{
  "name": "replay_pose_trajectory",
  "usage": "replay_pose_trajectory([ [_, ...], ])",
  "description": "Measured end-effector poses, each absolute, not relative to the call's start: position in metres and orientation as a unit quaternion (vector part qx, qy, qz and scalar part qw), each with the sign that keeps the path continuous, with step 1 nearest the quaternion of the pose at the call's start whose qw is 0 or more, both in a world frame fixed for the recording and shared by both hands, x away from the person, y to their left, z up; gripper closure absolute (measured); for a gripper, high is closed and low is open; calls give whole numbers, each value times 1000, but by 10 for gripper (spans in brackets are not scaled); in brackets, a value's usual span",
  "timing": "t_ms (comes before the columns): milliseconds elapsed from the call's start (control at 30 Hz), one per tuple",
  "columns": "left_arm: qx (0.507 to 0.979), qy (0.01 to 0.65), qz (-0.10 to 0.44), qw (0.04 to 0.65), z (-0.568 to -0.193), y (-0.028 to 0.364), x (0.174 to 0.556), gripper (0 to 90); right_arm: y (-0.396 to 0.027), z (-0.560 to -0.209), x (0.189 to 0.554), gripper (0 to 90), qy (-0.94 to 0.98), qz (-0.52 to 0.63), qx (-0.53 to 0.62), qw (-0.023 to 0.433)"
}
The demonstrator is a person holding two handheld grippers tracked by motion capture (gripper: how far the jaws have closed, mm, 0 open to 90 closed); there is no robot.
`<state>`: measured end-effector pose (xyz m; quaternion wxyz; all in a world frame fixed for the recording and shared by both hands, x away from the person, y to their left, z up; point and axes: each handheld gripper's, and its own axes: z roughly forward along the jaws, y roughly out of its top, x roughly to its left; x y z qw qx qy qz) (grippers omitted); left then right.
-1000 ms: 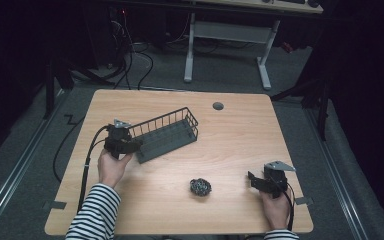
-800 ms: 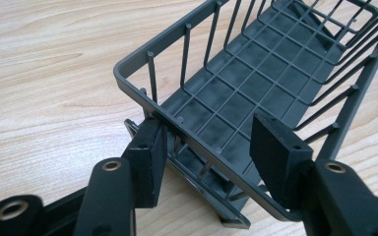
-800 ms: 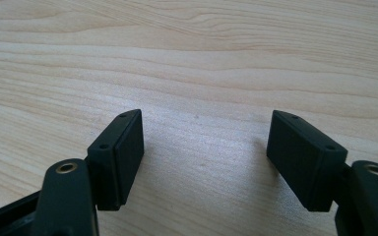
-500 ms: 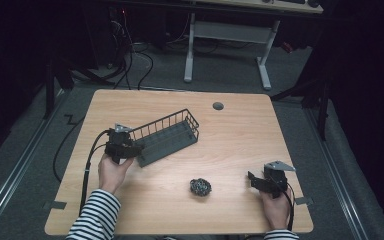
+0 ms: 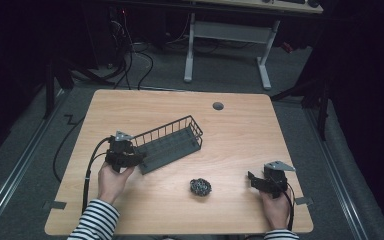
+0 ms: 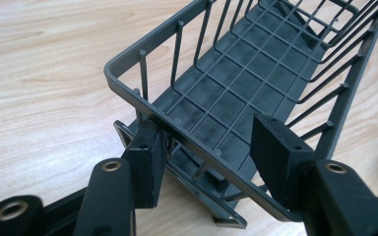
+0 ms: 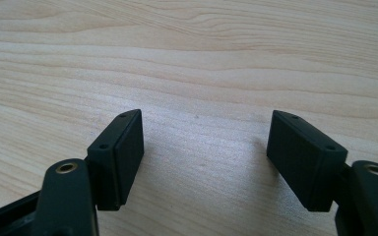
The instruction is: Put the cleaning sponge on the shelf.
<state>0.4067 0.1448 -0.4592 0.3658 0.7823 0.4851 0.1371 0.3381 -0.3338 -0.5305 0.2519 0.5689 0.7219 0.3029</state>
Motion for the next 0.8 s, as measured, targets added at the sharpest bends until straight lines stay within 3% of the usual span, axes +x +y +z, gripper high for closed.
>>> replay_pose_trajectory([
  [800, 791, 471, 112, 374, -460, 137, 382, 463, -334, -530, 338, 306, 722, 303, 569, 252],
])
